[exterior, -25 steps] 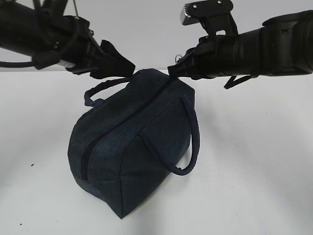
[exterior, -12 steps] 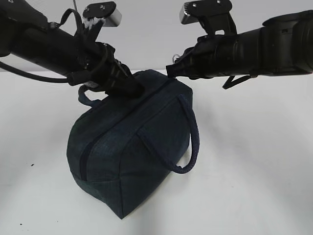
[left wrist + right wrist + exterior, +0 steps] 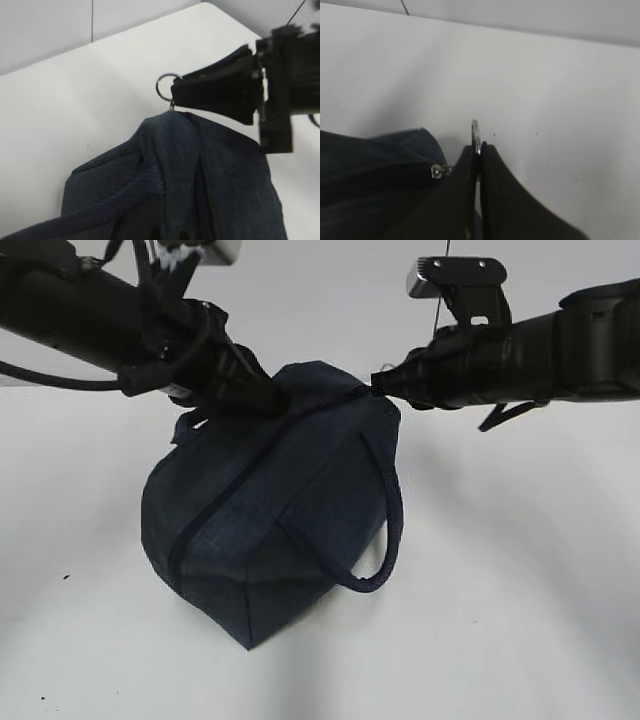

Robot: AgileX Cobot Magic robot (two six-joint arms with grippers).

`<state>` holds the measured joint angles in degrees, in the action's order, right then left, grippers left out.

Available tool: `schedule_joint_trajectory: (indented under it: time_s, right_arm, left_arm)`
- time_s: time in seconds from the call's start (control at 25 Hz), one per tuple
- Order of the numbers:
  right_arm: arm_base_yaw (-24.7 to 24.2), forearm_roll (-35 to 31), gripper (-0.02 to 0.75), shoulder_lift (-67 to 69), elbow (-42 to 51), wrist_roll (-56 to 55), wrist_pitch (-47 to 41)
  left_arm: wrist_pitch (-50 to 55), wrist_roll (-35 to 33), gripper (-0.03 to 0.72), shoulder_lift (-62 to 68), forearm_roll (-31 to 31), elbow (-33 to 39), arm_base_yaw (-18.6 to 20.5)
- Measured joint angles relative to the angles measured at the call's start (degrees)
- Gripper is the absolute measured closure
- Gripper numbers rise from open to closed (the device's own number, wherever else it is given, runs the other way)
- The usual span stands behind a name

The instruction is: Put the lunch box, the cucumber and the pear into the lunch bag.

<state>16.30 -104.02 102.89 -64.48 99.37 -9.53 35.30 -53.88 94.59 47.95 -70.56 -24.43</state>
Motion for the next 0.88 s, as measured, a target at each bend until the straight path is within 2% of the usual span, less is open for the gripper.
schedule_joint_trajectory:
  time_s: [0.24, 0.32, 0.4, 0.48, 0.56, 0.64, 0.76, 0.88]
  right_arm:
    - [-1.80, 0.09, 0.732, 3.65, 3.77, -5.28, -8.13]
    - [-1.91, 0.36, 0.714, 3.75, 3.89, -5.03, -10.22]
    - [-2.20, 0.65, 0.603, 3.64, 3.89, -4.36, -11.51]
    - [-2.35, 0.88, 0.416, 2.64, 3.78, -4.23, -11.64]
    - [-2.43, 1.45, 0.210, 0.95, 3.78, -4.09, -10.89]
    - [-2.43, 3.57, 0.131, -1.10, 3.78, -3.95, -9.15]
    - [-2.43, 7.80, 0.143, -4.92, 3.78, -4.76, -8.41]
    - [-2.50, 13.54, 0.176, -9.31, 3.78, -9.90, -9.28]
  left_arm:
    - [0.90, 0.81, 0.704, -2.15, -1.57, 0.59, 0.95]
    - [1.12, 1.14, 0.681, -2.15, -1.88, 0.64, 1.24]
    - [1.40, 1.34, 0.601, -2.15, -1.88, 0.40, 1.31]
    - [1.40, 1.79, 0.459, -2.15, -1.88, 0.08, 1.31]
    - [1.63, 2.06, 0.349, -2.15, -2.12, 0.08, 1.43]
    - [2.64, 2.16, 0.299, -2.33, -3.31, 0.08, 1.55]
    - [6.06, 4.87, 0.283, -4.25, -8.80, 0.08, 1.55]
    - [8.67, 15.30, 0.303, -7.86, -18.98, 0.08, 1.55]
